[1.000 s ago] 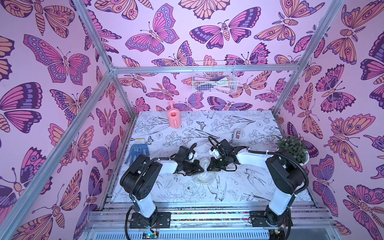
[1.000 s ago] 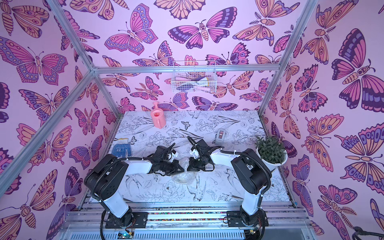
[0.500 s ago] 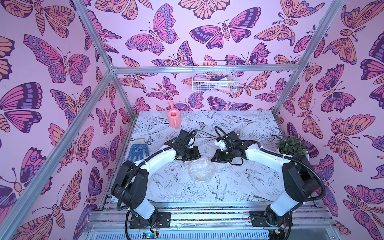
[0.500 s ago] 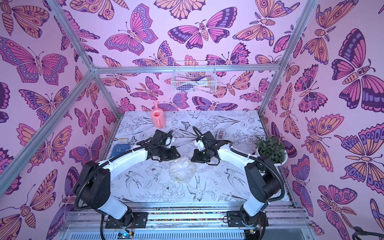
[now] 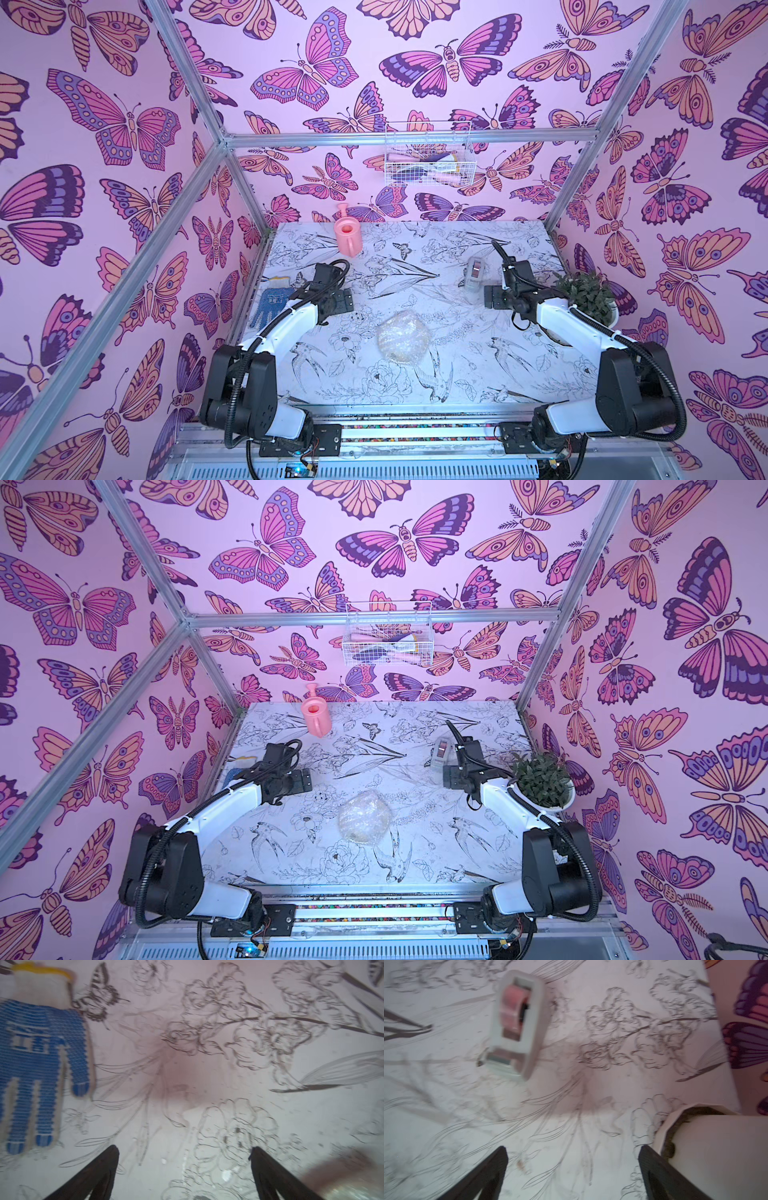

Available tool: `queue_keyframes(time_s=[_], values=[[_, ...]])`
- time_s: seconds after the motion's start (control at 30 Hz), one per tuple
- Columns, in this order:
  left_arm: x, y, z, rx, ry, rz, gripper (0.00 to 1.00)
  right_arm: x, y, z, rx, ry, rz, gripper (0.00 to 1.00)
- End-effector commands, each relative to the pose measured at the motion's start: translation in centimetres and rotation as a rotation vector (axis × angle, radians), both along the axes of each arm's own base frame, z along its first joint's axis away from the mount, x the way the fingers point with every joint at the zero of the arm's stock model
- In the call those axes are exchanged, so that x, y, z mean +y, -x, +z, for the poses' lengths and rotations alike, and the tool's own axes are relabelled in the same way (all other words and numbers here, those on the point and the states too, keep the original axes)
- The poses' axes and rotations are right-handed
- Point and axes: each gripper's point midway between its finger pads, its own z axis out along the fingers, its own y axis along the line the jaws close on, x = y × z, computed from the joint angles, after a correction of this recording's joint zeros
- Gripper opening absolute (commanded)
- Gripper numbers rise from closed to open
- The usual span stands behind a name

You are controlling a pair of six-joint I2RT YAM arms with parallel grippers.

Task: Wrap dinner plates in bubble wrap
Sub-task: Reset both arms

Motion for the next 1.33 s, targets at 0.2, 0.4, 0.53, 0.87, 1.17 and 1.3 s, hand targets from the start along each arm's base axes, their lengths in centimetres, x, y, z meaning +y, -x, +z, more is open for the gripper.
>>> queue_keyframes(time_s=[0.2,0.4,0.53,0.87,1.17,1.3], values=[[5.6,-2.6,1.5,-0.466,-0.181,-0.036,0.99,-4.4,-3.7,-0.6,-0.359,-0.062,-0.077,0.99],[5.4,-1.8,0.5,-0.647,-0.100,-0.083,1.00,-3.3,-2.1,-0.5,-0.505,-0.159,0.033,0.99],[5.2,-1.6,-0.4,-0.634,-0.059,-0.114,1.00,-2.5,-2.2,-0.8,-0.500,-0.171,0.083,0.99],[3.6,-2.7,-0.4,-0.632,-0.141,-0.184,0.99,-2.5,-2.3,-0.7,-0.484,-0.168,0.087,0.99],[2.7,-2.9,-1.0,-0.599,-0.117,-0.235,0.99,-2.4,-2.3,-0.7,-0.484,-0.168,0.088,0.99],[3.0,-2.9,-0.7,-0.612,-0.120,-0.221,0.99,-2.4,-2.3,-0.7,-0.485,-0.168,0.088,0.99]])
